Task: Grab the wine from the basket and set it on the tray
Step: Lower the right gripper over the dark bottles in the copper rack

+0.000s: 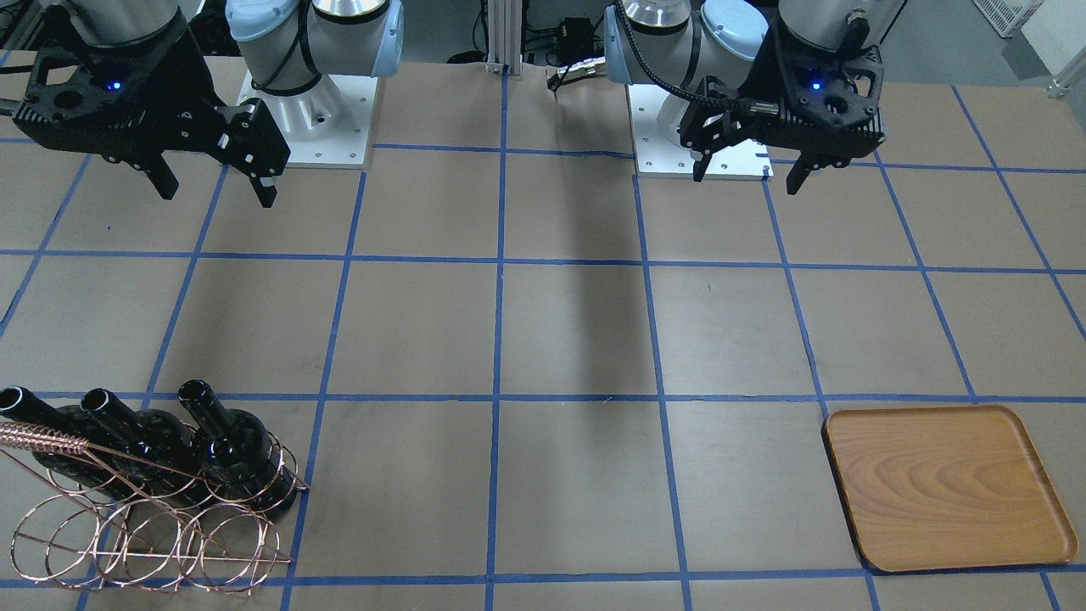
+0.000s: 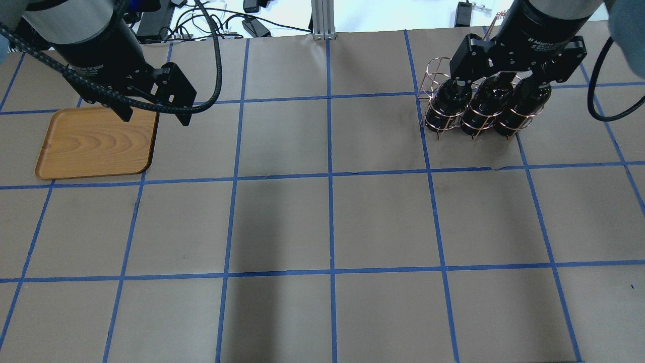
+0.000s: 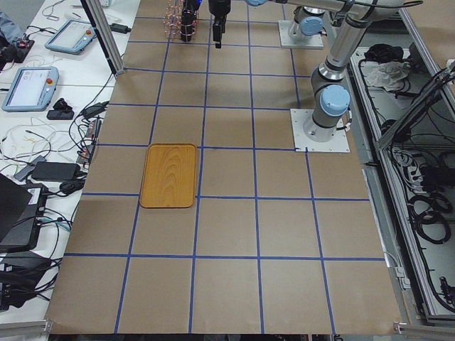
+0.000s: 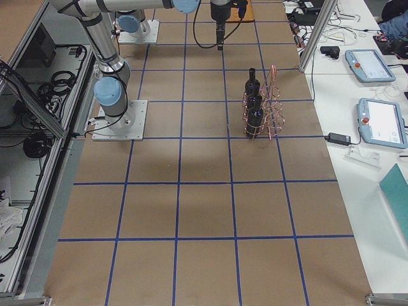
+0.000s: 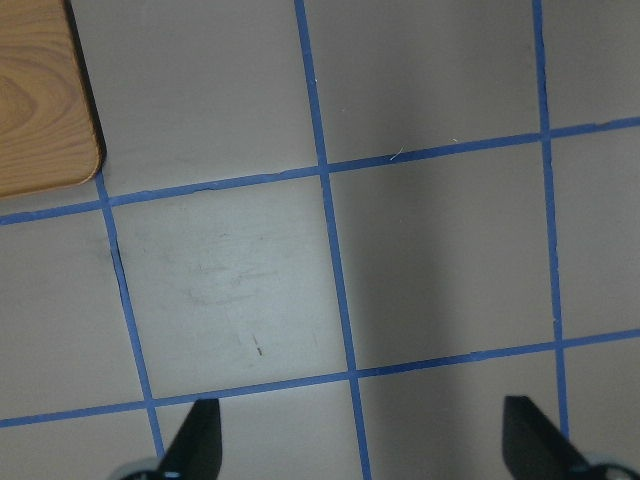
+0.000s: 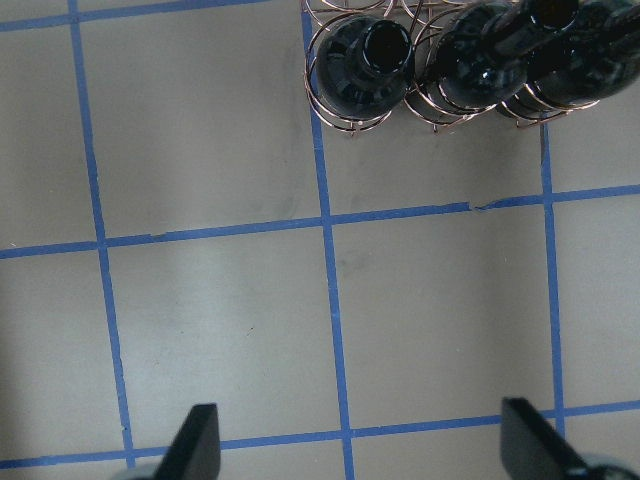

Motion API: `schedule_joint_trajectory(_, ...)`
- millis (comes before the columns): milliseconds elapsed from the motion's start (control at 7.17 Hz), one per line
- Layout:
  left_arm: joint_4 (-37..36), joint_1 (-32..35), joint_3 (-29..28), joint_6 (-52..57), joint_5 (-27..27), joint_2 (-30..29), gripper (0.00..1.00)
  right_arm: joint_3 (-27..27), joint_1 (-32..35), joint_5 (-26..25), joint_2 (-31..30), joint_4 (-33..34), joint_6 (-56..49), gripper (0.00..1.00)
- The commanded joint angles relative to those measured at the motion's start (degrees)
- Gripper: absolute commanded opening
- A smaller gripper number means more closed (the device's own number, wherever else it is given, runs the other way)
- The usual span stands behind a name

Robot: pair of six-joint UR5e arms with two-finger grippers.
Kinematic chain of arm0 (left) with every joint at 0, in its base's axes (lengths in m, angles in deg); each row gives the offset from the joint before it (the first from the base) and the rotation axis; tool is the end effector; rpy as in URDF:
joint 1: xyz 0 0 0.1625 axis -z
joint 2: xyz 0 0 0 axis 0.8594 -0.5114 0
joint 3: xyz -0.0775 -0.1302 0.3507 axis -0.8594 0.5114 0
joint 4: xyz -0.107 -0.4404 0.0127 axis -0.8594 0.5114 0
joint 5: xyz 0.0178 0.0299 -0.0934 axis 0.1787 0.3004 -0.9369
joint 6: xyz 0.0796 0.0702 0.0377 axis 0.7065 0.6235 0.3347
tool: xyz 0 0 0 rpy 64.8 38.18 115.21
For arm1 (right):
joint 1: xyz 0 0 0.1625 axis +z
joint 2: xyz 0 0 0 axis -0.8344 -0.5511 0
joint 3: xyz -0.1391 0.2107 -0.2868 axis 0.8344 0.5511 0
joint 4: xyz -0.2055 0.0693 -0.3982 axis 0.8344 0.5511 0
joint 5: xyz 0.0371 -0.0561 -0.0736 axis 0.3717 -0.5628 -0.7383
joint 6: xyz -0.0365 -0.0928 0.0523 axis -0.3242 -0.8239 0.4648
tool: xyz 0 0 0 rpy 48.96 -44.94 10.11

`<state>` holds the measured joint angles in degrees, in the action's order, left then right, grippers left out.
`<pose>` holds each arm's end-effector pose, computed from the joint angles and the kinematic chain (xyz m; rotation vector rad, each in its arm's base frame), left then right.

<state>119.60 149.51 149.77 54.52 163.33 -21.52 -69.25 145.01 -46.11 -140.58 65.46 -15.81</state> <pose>-0.1354 -0.5160 0.4840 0.2094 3.1335 0.0119 0.1196 -0.5306 0.4743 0.1404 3.1291 -0.1196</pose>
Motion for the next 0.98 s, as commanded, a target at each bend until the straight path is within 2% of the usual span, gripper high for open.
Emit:
schedule_joint_trajectory(0,0.0,0.0,0.0,0.0,0.0,0.0,1.0,-0.1,0.0,-0.1,0.1,0.0,-0.3,1.0)
schedule_joint_trajectory(837,0.0,0.0,0.1,0.1,0.0,0.0,1.0,-0.2,-0.4,-0.3,0.3,0.3,-1.3,1.0)
